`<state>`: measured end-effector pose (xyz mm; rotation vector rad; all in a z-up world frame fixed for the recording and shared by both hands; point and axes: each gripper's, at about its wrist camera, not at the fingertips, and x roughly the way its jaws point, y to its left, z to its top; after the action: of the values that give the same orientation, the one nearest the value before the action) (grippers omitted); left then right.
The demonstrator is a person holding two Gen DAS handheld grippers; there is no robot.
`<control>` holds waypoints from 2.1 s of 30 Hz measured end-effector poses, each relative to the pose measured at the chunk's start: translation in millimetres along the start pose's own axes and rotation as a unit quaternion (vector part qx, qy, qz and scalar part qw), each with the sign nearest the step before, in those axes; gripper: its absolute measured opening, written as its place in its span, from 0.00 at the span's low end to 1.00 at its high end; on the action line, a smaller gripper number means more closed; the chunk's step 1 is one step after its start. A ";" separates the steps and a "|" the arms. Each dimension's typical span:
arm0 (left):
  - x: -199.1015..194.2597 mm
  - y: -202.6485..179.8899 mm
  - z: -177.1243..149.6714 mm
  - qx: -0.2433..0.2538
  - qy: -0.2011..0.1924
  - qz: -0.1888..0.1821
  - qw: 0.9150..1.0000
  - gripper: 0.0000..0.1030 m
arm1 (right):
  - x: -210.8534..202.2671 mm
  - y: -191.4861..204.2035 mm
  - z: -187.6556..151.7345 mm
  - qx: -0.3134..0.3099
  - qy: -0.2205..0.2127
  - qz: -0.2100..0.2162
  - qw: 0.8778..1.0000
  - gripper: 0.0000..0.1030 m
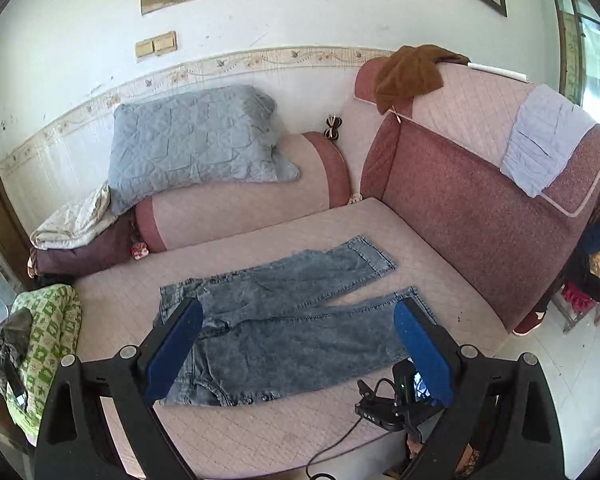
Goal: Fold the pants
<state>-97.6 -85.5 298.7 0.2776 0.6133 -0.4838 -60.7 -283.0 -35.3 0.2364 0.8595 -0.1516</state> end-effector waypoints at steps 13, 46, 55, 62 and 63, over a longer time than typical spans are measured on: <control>129.0 200.9 -108.7 -0.203 0.048 0.122 0.970 0.94 | 4.5 -44.1 3.7 0.049 -0.003 -0.011 0.999 0.84; 257.5 281.0 -255.6 -0.352 0.193 0.105 0.910 0.20 | 45.9 -150.0 30.9 0.226 0.000 0.024 0.974 0.18; 238.3 295.2 -266.5 -0.390 0.182 0.088 0.898 0.19 | 32.7 -158.3 10.1 0.228 0.012 0.035 0.973 0.14; 207.1 309.7 -259.3 -0.395 0.158 0.106 0.899 0.08 | 20.0 -158.6 10.9 0.224 0.002 0.051 0.973 0.12; 202.3 310.6 -257.8 -0.375 0.157 0.132 0.904 0.08 | 20.7 -159.4 11.0 0.222 0.008 0.052 0.974 0.13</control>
<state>80.8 208.5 6.1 -0.3052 1.0139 0.0870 -75.4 -440.3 -67.2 0.7008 0.8191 -0.2445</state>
